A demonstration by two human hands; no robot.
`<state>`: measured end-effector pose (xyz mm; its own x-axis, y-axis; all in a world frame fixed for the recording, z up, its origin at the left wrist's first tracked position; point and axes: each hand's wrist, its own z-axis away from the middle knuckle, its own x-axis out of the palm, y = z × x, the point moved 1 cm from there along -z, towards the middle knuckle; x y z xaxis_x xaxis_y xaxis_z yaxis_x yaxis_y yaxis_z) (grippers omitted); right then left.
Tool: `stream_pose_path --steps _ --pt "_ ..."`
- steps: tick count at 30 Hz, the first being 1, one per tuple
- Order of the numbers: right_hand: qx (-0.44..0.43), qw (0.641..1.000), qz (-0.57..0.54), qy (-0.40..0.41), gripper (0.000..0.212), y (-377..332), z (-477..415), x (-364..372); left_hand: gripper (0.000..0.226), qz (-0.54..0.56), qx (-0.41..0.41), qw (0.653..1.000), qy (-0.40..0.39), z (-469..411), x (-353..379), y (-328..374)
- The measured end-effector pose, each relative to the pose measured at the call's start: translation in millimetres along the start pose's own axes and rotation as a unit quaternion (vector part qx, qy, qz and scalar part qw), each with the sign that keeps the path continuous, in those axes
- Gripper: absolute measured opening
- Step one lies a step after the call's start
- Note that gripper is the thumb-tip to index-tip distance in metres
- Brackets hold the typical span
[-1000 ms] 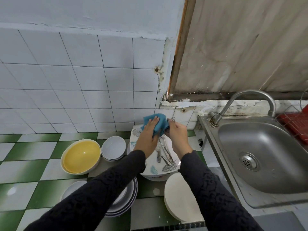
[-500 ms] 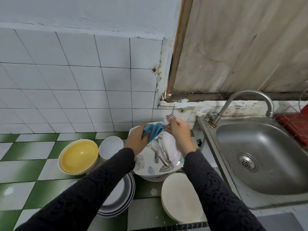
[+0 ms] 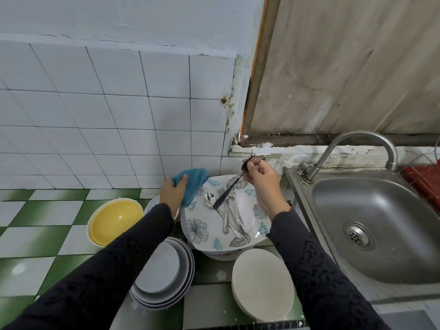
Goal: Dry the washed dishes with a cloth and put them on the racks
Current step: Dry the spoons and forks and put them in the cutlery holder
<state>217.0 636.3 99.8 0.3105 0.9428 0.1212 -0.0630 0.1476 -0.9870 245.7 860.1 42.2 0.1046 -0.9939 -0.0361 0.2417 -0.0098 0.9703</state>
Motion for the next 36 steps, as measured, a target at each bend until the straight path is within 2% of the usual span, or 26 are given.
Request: stream_pose_path --steps 3,7,9,12,16,19,21,23,25,27,29,36 --pt "0.007 0.999 0.028 -0.041 0.016 1 -2 10 0.041 0.092 -0.041 0.990 -0.100 8 12 18" --pt "-0.046 0.988 0.109 -0.102 0.018 2 -4 30 0.022 0.160 -0.070 0.958 -0.228 25 38 35" --pt "-0.080 0.983 0.131 -0.100 0.024 0 -5 35 0.020 0.178 -0.062 0.949 -0.252 27 45 35" --pt "-0.113 0.976 0.162 -0.092 0.023 -2 -4 33 0.020 0.160 -0.040 0.956 -0.245 24 48 30" --pt "-0.107 0.977 0.147 -0.109 0.025 2 -1 32 0.040 0.129 -0.047 0.966 -0.219 24 52 26" --pt "-0.120 0.962 0.220 -0.107 0.029 10 -3 33 0.047 0.121 -0.046 0.976 -0.173 22 56 20" --pt "-0.091 0.958 0.245 -0.118 0.044 16 -4 32 0.040 0.128 -0.052 0.980 -0.144 21 59 21" --pt "-0.025 0.960 0.246 -0.129 0.057 22 0 31 0.020 0.140 -0.057 0.984 -0.092 20 58 25" --pt "0.066 0.958 0.241 -0.140 0.052 28 7 32 0.016 0.160 -0.061 0.984 -0.045 15 54 28" --pt "0.140 0.949 0.232 -0.161 0.042 35 14 34 0.026 0.178 -0.058 0.982 -0.027 12 52 31" --pt "0.170 0.949 0.194 -0.179 0.035 42 18 37 0.038 0.181 -0.050 0.982 -0.014 9 50 31" --pt "0.073 0.966 0.176 -0.175 0.020 48 25 45 0.038 0.183 -0.049 0.982 -0.007 7 41 30"
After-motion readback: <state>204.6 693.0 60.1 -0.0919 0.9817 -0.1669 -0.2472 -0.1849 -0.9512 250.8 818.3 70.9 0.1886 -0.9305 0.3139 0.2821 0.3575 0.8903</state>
